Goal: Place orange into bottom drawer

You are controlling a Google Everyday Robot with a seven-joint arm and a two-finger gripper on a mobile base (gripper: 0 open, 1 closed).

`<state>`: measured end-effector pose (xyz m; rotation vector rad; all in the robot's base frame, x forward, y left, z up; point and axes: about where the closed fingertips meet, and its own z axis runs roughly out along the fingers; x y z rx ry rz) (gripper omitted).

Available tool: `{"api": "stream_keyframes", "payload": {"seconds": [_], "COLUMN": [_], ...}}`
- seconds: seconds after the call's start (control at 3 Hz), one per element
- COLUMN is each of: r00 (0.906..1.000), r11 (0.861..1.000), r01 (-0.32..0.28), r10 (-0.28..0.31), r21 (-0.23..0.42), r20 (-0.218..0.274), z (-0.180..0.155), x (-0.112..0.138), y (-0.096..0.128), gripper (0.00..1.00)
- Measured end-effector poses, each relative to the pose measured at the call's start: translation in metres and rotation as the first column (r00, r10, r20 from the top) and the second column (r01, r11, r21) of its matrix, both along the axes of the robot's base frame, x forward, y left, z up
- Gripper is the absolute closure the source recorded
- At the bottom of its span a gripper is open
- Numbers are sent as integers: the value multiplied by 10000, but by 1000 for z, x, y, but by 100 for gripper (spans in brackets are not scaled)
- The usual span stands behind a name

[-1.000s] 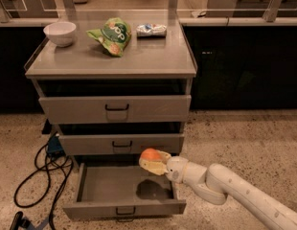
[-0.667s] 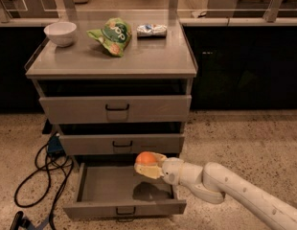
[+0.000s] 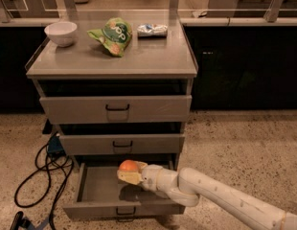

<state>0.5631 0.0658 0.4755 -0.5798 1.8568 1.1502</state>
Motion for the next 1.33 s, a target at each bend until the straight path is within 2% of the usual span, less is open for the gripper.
{"api": "stream_keyframes", "payload": {"seconds": [0.33, 0.67, 1.0, 1.33], "r00": [10000, 9943, 9872, 9847], "r11": [10000, 9827, 8972, 8564], "r01": [49, -630, -689, -226], "r10": [-50, 769, 1243, 1082], "r21": [-39, -1744, -4362, -5159], "r20": [-68, 744, 996, 1364], "z": [-5, -2, -22, -24], "x": [0, -23, -37, -24], "y": [3, 16, 6, -7], "gripper": [100, 100, 100, 100]}}
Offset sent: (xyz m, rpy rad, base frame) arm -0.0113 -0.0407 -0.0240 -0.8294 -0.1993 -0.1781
